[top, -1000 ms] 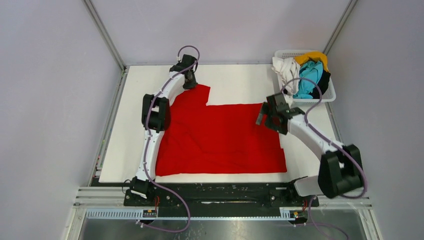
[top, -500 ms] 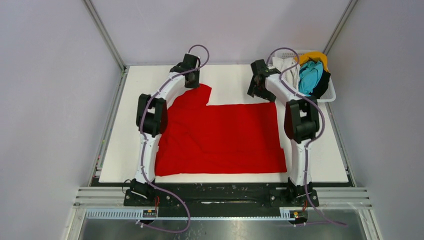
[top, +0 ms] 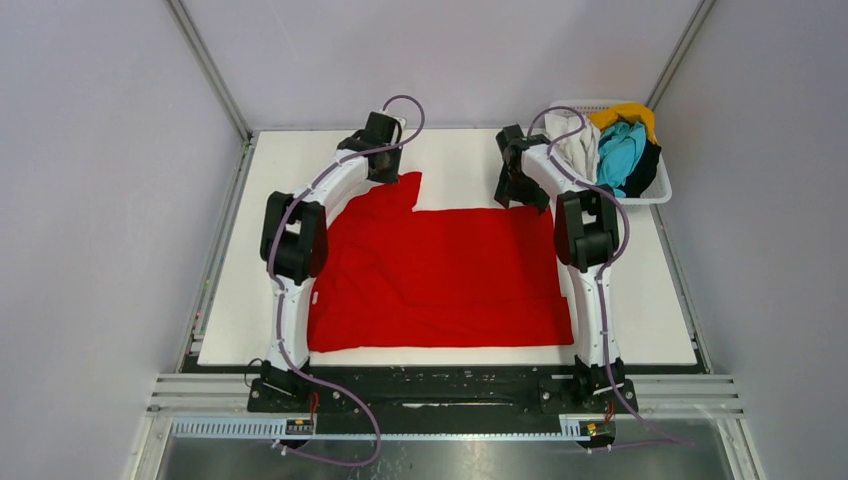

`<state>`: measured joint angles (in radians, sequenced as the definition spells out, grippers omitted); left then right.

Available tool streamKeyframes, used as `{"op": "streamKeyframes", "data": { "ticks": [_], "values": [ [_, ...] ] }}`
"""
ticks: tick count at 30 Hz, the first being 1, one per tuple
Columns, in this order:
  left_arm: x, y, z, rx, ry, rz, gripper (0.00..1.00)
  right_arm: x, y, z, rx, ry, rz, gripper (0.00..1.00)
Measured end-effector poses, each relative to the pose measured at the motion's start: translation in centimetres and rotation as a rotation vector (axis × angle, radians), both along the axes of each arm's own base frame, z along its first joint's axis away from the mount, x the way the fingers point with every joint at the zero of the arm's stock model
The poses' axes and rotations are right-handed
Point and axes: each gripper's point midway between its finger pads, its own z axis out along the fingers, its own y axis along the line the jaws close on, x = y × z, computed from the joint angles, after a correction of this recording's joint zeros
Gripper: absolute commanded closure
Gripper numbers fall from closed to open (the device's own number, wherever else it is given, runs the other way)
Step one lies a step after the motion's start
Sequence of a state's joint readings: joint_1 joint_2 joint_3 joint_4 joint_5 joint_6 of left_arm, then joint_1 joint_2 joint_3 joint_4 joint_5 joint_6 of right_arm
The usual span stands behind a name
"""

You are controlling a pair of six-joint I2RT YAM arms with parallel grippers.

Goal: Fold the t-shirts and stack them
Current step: Grab the side of the flattened tshirt furthest away from the robot with both arms

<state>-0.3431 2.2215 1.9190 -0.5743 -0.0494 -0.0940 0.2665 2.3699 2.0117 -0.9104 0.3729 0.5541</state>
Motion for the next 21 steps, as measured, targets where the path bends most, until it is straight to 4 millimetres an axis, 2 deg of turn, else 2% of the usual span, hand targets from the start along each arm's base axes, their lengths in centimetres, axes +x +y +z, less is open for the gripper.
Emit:
{"op": "streamKeyframes", "data": {
  "ticks": [5, 8, 10, 12, 14, 17, 21],
  "values": [
    [-2.2, 0.1, 0.0, 0.008, 0.021, -0.013, 1.00, -0.7, -0.1, -0.2, 0.013, 0.017, 0.018, 0.06],
    [-3.1, 0.0, 1.1, 0.002, 0.003, -0.021, 1.00, -0.3, 0.4, -0.4, 0.073, 0.013, 0.074, 0.04],
    [-3.4, -0.1, 2.1, -0.003, -0.019, -0.030, 1.00, 0.4, 1.0, -0.5, 0.128, 0.004, 0.143, 0.08],
    [-3.4, -0.2, 3.1, -0.011, -0.045, -0.032, 1.00, 1.1, 1.9, -0.5, 0.207, -0.008, 0.232, 0.07],
    [-3.3, -0.4, 3.7, -0.017, -0.061, -0.034, 1.00, 1.6, 3.1, 0.2, 0.320, -0.018, 0.327, 0.05],
    [-3.2, -0.4, 3.8, -0.017, -0.070, -0.037, 1.00, 2.8, 3.7, 2.2, 0.405, -0.062, 0.487, 0.02],
    [-3.5, -0.2, 3.3, -0.005, -0.060, -0.039, 1.00, 3.6, 3.2, 5.4, 0.371, -0.139, 0.818, 0.00]
  ]
}}
